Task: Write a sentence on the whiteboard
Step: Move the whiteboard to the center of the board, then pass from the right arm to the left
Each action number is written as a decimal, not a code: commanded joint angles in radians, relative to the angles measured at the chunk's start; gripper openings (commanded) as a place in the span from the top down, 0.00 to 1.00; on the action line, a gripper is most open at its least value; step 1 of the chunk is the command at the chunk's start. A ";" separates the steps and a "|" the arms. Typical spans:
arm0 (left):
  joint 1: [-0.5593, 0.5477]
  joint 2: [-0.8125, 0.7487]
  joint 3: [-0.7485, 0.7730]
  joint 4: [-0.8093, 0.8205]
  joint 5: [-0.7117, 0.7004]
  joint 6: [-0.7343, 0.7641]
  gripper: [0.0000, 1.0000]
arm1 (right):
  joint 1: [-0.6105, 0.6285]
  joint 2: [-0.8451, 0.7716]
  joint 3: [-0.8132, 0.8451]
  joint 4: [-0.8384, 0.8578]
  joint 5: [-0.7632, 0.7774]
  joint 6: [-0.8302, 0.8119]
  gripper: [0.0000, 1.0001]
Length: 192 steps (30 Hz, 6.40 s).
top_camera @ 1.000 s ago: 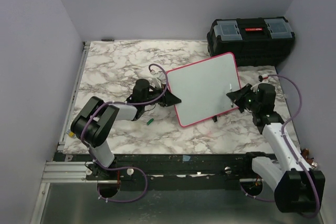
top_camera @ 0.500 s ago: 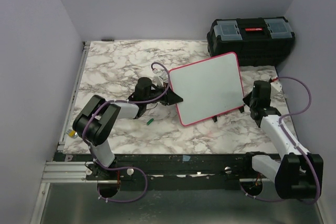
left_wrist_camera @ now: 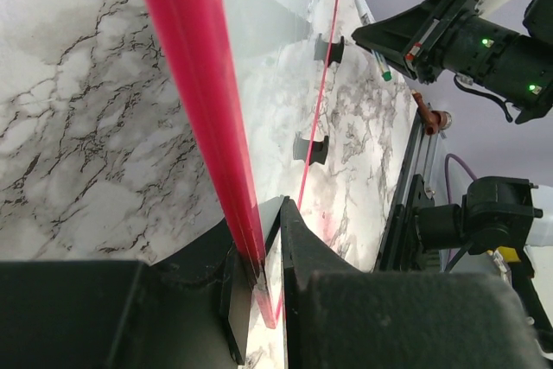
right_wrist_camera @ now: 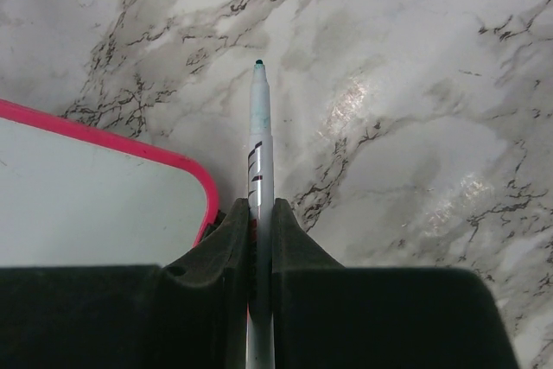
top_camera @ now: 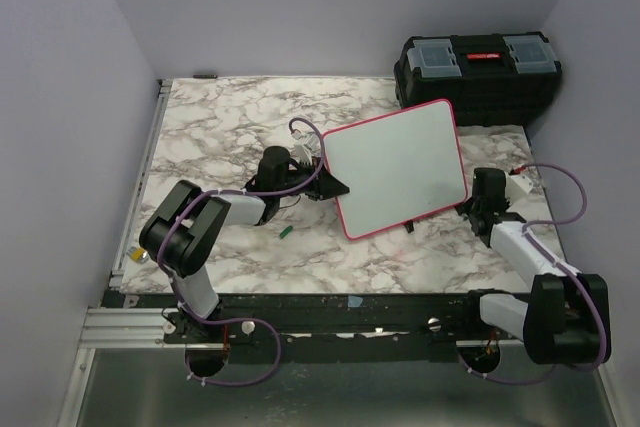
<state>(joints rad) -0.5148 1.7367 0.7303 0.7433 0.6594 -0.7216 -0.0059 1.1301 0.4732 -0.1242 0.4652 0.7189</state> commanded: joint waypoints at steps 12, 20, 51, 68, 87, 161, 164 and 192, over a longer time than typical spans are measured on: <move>-0.010 0.007 0.005 -0.081 -0.013 0.126 1.00 | -0.005 0.155 -0.011 0.114 -0.264 0.099 0.99; -0.010 -0.028 -0.025 -0.101 -0.031 0.134 1.00 | -0.002 0.154 -0.035 0.188 -0.458 0.056 0.99; 0.014 -0.208 -0.221 -0.217 -0.152 0.172 1.00 | 0.189 -0.048 0.027 -0.083 -0.291 0.012 0.99; 0.025 -0.191 -0.204 -0.256 -0.201 0.174 0.73 | 0.189 -0.172 0.059 -0.104 -0.317 -0.053 0.99; 0.026 -0.278 -0.207 -0.323 -0.253 0.203 0.44 | 0.188 -0.203 0.080 -0.124 -0.326 -0.079 0.99; -0.052 -0.568 0.352 -0.621 0.248 0.198 0.64 | 0.438 0.054 0.595 0.036 -1.641 -0.438 0.99; -0.063 -0.556 0.348 -0.627 0.250 0.203 0.67 | 0.440 0.058 0.596 0.032 -1.650 -0.440 0.99; -0.077 -0.662 0.172 -0.203 0.115 -0.065 1.00 | 0.444 -0.085 0.476 0.355 -1.294 -0.185 0.00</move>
<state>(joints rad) -0.5850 1.1210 0.9344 0.4023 0.8547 -0.7063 0.4324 1.0897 1.0019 0.0204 -0.9222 0.3771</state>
